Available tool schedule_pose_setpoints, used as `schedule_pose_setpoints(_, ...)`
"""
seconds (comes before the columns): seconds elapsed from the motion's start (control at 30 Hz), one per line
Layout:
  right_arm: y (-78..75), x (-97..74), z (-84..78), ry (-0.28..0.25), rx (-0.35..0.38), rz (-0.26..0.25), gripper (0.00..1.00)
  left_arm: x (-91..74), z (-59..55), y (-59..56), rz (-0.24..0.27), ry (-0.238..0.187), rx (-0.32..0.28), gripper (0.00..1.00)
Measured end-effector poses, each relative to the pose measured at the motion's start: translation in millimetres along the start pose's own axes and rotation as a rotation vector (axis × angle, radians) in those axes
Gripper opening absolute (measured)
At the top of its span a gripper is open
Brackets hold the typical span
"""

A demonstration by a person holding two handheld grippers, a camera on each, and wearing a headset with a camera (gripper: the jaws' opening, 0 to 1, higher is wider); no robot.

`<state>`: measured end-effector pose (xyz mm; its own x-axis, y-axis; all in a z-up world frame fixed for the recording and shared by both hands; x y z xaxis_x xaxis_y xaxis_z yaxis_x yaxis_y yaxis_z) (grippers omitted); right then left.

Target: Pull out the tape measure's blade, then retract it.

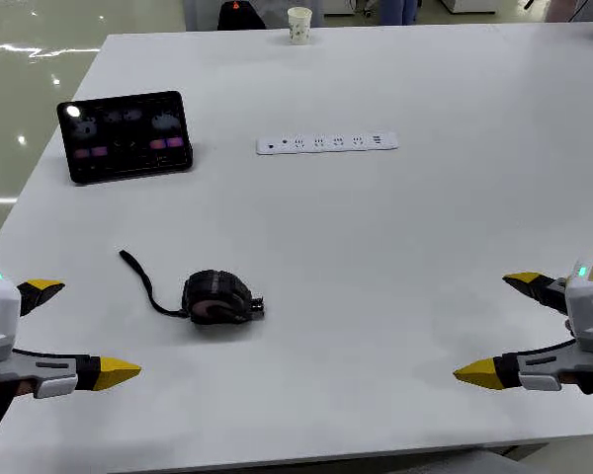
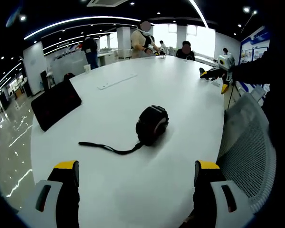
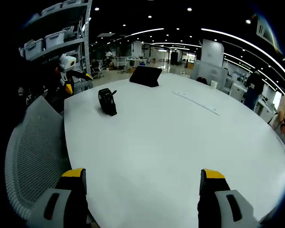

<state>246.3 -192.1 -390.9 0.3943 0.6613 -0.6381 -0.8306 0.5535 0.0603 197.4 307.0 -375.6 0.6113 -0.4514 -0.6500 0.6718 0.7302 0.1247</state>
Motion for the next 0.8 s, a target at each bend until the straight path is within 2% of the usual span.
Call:
schedule_pose_setpoints(0.17, 0.3, 11.2, 10.0, -0.009, -0.010, 0.023, 0.99, 8.3, 7.6, 2.6, -0.058, 0.018, 0.052, 0.98)
schedule_pose_setpoints(0.27, 1.9, 19.0, 17.0, -0.014, -0.021, 0.047, 0.99, 15.4, 15.0, 3.0, -0.101, 0.031, 0.114, 0.97)
schedule_pose_setpoints(0.43, 6.3, 39.3, 31.2, -0.014, -0.062, 0.100, 0.99, 33.5, 34.7, 3.7, -0.188, 0.064, 0.273, 0.95)
schedule_pose_setpoints(0.57, 7.2, 53.8, 37.9, -0.011, -0.073, 0.116, 0.99, 46.6, 47.1, 3.2, -0.228, 0.087, 0.336, 0.91)
schedule_pose_setpoints(0.67, 12.4, 62.6, 44.0, -0.010, -0.096, 0.155, 0.99, 56.8, 56.4, 0.5, -0.259, 0.109, 0.370, 0.91)
schedule_pose_setpoints(0.73, 11.9, 70.1, 48.6, -0.005, -0.112, 0.171, 0.99, 64.4, 62.6, -1.6, -0.279, 0.127, 0.427, 0.88)
schedule_pose_setpoints(0.8, 13.2, 79.3, 52.9, 0.000, -0.128, 0.188, 0.99, 73.0, 67.2, -4.5, -0.295, 0.152, 0.452, 0.85)
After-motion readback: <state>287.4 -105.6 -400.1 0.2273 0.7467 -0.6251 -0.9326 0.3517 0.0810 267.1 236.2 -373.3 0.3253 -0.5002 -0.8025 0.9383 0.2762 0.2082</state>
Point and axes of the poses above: the centre of the closed fingertips' face, and the gripper's own axes: x roughly forward along the fingers, y roughly to its left, z roughly out of its top, the point moved 8 cm from there along -x, roughly backward along the fingers, and after that the axes turned 6 degrees about x, right-handed, at the moved point
